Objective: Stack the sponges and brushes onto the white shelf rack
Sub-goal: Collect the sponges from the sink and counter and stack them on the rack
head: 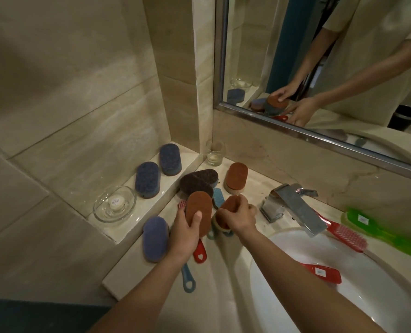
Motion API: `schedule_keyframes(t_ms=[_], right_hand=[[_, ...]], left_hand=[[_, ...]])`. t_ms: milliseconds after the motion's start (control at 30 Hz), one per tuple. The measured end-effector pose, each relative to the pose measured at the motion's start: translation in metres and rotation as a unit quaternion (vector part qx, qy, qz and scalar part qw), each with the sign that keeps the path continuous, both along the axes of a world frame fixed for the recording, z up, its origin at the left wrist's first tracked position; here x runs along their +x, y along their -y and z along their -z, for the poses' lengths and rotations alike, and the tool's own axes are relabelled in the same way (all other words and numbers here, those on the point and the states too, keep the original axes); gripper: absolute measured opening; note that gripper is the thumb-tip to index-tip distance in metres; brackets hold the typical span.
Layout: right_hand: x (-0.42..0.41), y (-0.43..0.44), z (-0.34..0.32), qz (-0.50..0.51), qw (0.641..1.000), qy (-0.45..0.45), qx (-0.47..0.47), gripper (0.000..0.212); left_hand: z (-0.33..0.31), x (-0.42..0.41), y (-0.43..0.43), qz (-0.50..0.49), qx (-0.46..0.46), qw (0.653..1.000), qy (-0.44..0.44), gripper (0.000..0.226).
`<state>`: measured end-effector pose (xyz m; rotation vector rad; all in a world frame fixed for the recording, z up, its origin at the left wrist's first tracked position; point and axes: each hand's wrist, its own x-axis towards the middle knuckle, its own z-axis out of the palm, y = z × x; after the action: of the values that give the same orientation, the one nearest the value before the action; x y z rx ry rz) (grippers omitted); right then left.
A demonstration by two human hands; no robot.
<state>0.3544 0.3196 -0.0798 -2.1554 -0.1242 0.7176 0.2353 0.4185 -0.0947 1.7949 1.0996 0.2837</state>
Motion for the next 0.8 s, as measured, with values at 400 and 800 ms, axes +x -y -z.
schedule_keyframes(t_ms=[400,800], right_hand=[[0.001,-0.007,0.018,0.002,0.997,-0.009,-0.07,0.111],[-0.017,0.031,-0.043,0.088,0.974,0.044,0.205,0.072]], left_hand=[[0.003,0.006,-0.002,-0.014,-0.012,1.0,-0.004,0.059],[-0.05,0.014,0.025,-0.027,-0.092,0.989,0.117,0.052]])
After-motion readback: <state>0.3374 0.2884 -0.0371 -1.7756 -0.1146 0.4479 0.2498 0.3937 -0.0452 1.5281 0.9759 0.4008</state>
